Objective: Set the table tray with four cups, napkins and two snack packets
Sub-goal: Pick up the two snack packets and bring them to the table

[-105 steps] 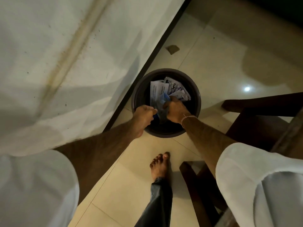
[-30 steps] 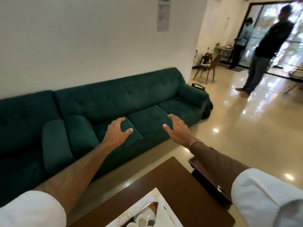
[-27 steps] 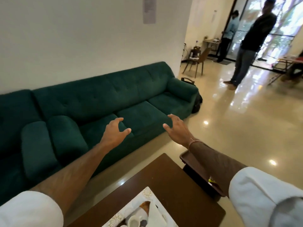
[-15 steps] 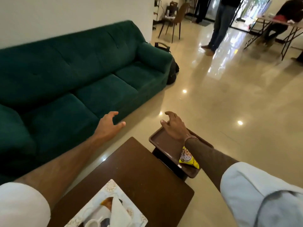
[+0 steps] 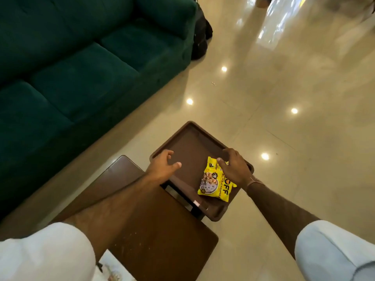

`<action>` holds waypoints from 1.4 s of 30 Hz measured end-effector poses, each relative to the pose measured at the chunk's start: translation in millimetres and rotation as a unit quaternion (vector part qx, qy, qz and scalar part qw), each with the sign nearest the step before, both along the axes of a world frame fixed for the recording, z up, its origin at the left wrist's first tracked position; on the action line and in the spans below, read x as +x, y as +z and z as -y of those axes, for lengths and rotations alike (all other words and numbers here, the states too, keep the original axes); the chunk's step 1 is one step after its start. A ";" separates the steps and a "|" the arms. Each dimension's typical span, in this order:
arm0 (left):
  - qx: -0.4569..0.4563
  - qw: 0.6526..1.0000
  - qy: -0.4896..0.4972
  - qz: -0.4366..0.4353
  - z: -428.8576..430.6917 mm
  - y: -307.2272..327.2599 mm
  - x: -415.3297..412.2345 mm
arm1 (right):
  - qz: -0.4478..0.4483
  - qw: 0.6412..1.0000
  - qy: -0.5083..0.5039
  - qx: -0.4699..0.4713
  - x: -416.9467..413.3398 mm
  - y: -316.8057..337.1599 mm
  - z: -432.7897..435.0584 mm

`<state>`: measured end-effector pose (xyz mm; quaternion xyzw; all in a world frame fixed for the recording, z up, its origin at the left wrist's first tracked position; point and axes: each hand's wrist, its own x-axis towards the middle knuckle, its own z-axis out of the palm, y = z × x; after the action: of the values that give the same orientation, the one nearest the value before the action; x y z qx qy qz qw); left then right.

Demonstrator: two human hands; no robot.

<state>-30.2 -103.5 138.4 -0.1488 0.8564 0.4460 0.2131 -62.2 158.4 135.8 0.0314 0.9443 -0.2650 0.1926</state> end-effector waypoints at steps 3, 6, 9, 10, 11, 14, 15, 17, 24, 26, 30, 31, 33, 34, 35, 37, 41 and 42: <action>-0.010 0.999 -0.051 0.015 -39.1 -36.9 -9.6 | 0.020 0.999 -0.034 0.011 -9.2 -33.0 -28.7; -0.027 0.993 -0.116 0.004 -75.1 -67.2 -21.1 | 0.042 0.996 -0.071 0.017 -16.9 -64.9 -52.5; -0.070 0.977 -0.202 -0.029 -108.5 -94.7 -37.0 | 0.051 0.993 -0.103 0.025 -24.1 -94.3 -68.7; -0.090 0.967 -0.235 -0.043 -118.7 -102.8 -42.0 | 0.055 0.991 -0.118 0.019 -24.8 -103.1 -72.2; -0.107 0.956 -0.267 -0.055 -127.2 -108.6 -46.7 | 0.058 0.989 -0.132 0.013 -25.1 -109.9 -73.9; -0.163 0.911 -0.374 -0.063 -152.5 -127.8 -58.3 | 0.084 0.982 -0.169 -0.016 -24.2 -130.8 -75.9; -0.183 0.895 -0.403 -0.059 -158.5 -133.4 -60.5 | 0.088 0.980 -0.174 -0.024 -23.6 -136.8 -75.1; -0.215 0.866 -0.447 -0.056 -166.4 -141.1 -63.8 | 0.086 0.979 -0.182 -0.035 -23.4 -145.8 -71.4; -0.226 0.846 -0.483 -0.013 -173.3 -151.0 -73.6 | 0.135 0.946 -0.262 -0.137 -32.1 -159.8 -68.9; -0.195 0.859 -0.472 0.023 -169.0 -149.5 -76.8 | 0.140 0.932 -0.285 -0.174 -32.2 -162.9 -69.2; -0.155 0.886 -0.433 0.067 -150.8 -144.6 -78.8 | 0.141 0.902 -0.328 -0.245 -31.4 -166.0 -63.0; -0.144 0.894 -0.417 0.073 -145.5 -143.1 -78.7 | 0.152 0.891 -0.329 -0.273 -31.4 -166.2 -61.1; -0.119 0.911 -0.388 0.075 -132.9 -138.4 -78.2 | 0.171 0.871 -0.324 -0.329 -31.4 -164.1 -58.4; -0.105 0.920 -0.370 0.074 -125.6 -136.3 -78.1 | 0.175 0.864 -0.319 -0.348 -31.4 -161.7 -56.8; -0.088 0.931 -0.346 0.070 -118.0 -134.3 -77.9 | 0.172 0.860 -0.314 -0.362 -32.1 -159.4 -55.5; -0.053 0.957 -0.279 0.062 -102.1 -131.2 -75.6 | 0.156 0.859 -0.308 -0.379 -34.3 -154.2 -52.4; 0.140 0.981 -0.109 0.080 -66.1 -125.3 -58.3 | 0.144 0.833 -0.320 -0.428 -37.3 -142.1 -38.1; 0.184 0.978 -0.060 0.080 -55.9 -123.1 -52.3 | 0.142 0.829 -0.321 -0.435 -37.8 -138.1 -31.6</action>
<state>-82.5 -47.6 15.4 -0.0905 0.7474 0.5691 0.3305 -100.1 190.0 -2.3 0.2829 0.6302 -0.6881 0.2223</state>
